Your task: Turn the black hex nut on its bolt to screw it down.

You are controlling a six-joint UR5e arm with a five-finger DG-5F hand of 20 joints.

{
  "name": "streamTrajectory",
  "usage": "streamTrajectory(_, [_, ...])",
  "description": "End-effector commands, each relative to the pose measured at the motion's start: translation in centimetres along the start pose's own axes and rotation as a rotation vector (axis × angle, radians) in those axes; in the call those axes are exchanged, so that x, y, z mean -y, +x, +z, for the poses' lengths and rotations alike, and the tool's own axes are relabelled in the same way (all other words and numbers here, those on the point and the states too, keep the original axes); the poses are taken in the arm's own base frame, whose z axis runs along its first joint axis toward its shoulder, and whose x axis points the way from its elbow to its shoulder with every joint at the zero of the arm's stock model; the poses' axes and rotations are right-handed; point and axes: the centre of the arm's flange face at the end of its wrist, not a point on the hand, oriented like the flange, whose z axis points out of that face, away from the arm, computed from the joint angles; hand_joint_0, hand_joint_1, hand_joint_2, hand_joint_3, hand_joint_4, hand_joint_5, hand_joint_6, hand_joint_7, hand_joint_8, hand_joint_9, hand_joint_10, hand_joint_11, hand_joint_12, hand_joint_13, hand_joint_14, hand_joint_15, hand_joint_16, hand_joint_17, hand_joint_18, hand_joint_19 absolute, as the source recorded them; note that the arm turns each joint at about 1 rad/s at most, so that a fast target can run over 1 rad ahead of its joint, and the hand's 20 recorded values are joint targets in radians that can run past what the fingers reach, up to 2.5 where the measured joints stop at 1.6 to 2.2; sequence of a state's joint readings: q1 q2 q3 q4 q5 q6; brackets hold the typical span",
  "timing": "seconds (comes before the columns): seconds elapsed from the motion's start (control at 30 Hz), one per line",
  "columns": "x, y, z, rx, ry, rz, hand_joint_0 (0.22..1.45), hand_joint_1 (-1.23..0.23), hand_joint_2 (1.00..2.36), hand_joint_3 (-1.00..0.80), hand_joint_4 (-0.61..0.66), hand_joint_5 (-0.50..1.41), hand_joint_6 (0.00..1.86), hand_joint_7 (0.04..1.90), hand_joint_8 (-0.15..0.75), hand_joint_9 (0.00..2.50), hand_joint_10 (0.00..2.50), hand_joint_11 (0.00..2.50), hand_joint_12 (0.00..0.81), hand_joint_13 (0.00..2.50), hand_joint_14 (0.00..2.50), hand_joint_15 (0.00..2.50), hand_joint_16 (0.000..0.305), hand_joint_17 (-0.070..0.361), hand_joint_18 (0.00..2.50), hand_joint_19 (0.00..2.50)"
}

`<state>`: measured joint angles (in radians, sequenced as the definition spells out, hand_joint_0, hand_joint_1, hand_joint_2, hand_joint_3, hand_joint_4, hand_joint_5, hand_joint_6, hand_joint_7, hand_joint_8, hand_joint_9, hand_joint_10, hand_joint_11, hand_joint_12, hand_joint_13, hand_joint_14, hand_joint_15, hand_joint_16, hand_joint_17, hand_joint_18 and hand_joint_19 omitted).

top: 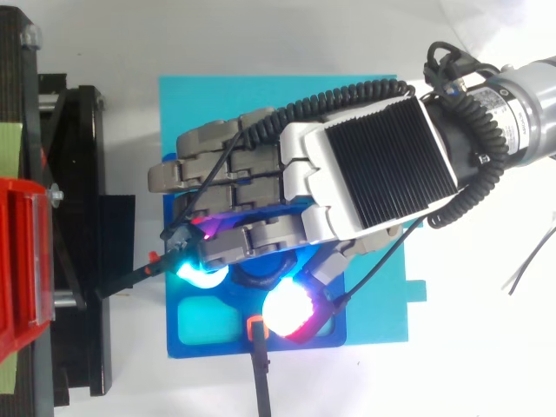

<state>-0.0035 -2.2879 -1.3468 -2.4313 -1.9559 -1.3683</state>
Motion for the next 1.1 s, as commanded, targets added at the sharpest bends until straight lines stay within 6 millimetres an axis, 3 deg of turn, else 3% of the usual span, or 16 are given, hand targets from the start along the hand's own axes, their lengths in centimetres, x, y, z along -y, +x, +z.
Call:
streamTrajectory(0.0, [-0.04, -0.06, 0.04, 0.002, -0.001, -0.001, 0.56, -0.67, 1.01, -0.35, 0.24, -0.23, 0.88, 0.95, 0.263, 0.65, 0.02, 0.51, 0.29, 0.49, 0.0, 0.09, 0.047, 0.105, 0.52, 0.23])
streamTrajectory(0.13, [0.07, 0.06, -0.06, -0.002, 0.002, 0.001, 0.57, -0.67, 1.02, -0.34, 0.25, -0.23, 0.88, 0.95, 0.26, 0.65, 0.02, 0.51, 0.287, 0.49, 0.0, 0.09, 0.046, 0.103, 0.52, 0.24])
streamTrajectory(0.33, [-0.02, 0.08, -0.01, -0.002, 0.0, 0.001, 0.49, -0.6, 1.0, -0.5, 0.27, -0.23, 0.86, 0.92, 0.276, 0.66, 0.01, 0.52, 0.309, 0.5, 0.0, 0.09, 0.05, 0.112, 0.52, 0.24])
streamTrajectory(0.4, [-0.04, -0.03, 0.01, -0.001, 0.0, 0.0, 0.52, -0.59, 1.0, -0.48, 0.27, -0.22, 0.85, 0.92, 0.27, 0.66, 0.01, 0.51, 0.3, 0.49, 0.0, 0.09, 0.048, 0.107, 0.51, 0.25])
streamTrajectory(0.5, [-0.04, -0.03, 0.01, -0.001, 0.0, 0.0, 0.58, -0.61, 1.02, -0.29, 0.22, -0.23, 0.85, 0.93, 0.259, 0.66, 0.02, 0.51, 0.287, 0.49, 0.0, 0.09, 0.045, 0.101, 0.51, 0.25])
streamTrajectory(0.6, [-0.04, -0.03, 0.01, -0.001, 0.0, 0.0, 0.53, -0.61, 1.01, -0.43, 0.25, -0.23, 0.85, 0.94, 0.263, 0.65, 0.02, 0.51, 0.298, 0.49, 0.0, 0.1, 0.047, 0.106, 0.51, 0.25])
streamTrajectory(0.77, [-0.07, -0.02, 0.01, -0.001, -0.003, 0.0, 0.59, -0.61, 1.02, -0.33, 0.23, -0.23, 0.84, 0.94, 0.255, 0.65, 0.02, 0.5, 0.283, 0.5, 0.0, 0.09, 0.045, 0.101, 0.51, 0.25])
streamTrajectory(0.9, [-0.09, -0.05, 0.04, 0.001, -0.007, -0.001, 0.49, -0.59, 1.0, -0.5, 0.27, -0.23, 0.83, 0.91, 0.273, 0.65, 0.01, 0.5, 0.305, 0.5, 0.0, 0.09, 0.049, 0.111, 0.53, 0.25])
streamTrajectory(1.0, [-0.01, -0.07, -0.02, 0.001, -0.007, -0.001, 0.44, -0.52, 1.0, -0.5, 0.31, -0.21, 0.74, 0.94, 0.293, 0.65, 0.01, 0.5, 0.329, 0.5, 0.0, 0.09, 0.054, 0.122, 0.54, 0.24])
streamTrajectory(1.07, [-0.11, -0.04, 0.04, 0.0, -0.008, -0.001, 0.42, -0.47, 1.0, -0.5, 0.32, -0.19, 0.61, 1.11, 0.3, 0.64, 0.01, 0.49, 0.343, 0.49, 0.0, 0.09, 0.058, 0.129, 0.54, 0.25])
